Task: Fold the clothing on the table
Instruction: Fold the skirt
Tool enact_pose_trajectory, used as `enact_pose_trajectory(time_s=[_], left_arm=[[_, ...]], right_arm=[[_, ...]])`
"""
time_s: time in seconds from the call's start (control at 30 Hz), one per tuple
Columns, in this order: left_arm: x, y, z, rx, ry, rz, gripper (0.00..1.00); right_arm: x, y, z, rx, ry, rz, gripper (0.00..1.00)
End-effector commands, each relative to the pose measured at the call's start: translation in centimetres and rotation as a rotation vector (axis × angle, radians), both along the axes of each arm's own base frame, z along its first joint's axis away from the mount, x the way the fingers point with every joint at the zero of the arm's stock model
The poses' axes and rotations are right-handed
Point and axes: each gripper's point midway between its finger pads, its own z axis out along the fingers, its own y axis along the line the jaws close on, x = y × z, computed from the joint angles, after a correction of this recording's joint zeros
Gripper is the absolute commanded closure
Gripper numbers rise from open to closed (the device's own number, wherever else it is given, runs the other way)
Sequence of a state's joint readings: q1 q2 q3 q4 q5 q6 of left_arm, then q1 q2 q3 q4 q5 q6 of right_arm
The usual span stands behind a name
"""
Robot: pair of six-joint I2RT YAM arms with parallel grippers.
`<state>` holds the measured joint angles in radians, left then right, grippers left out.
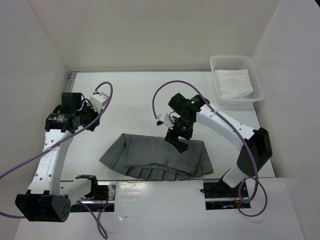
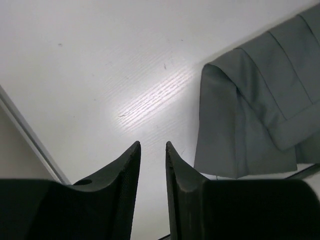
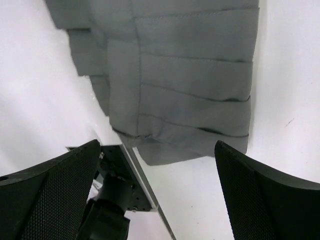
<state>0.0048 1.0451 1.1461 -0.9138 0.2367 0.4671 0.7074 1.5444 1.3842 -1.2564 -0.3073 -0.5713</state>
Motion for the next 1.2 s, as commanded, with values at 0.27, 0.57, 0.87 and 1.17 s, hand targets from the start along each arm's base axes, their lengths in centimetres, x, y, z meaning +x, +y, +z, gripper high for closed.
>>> enact_pose_trajectory(time_s=[0.27,0.57,0.87,1.17], left_arm=[[7.2,4.0,1.6,-0.081,-0.027,0.428,0.03],[8.0,8.1,2.5,-0.096,-0.084,0.634,0.0],[6.5,8.9,0.6,-0.102,-0.042,0.682,0.0],[6.1,9.4,0.8,-0.065,-0.05,0.688,0.0]], right_arm=[[2.2,6.9,-7.0,-0.035,0.083,-0.113,0.01],[0.3,8.3,-9.3,-0.107,0.09,-0.182,0.01],[1.5,6.9,-14.5,-0.199,0.025,-0.3,0.01],[6.5,6.5,-17.7,-0.293,-0.193,-0.374,0.01]])
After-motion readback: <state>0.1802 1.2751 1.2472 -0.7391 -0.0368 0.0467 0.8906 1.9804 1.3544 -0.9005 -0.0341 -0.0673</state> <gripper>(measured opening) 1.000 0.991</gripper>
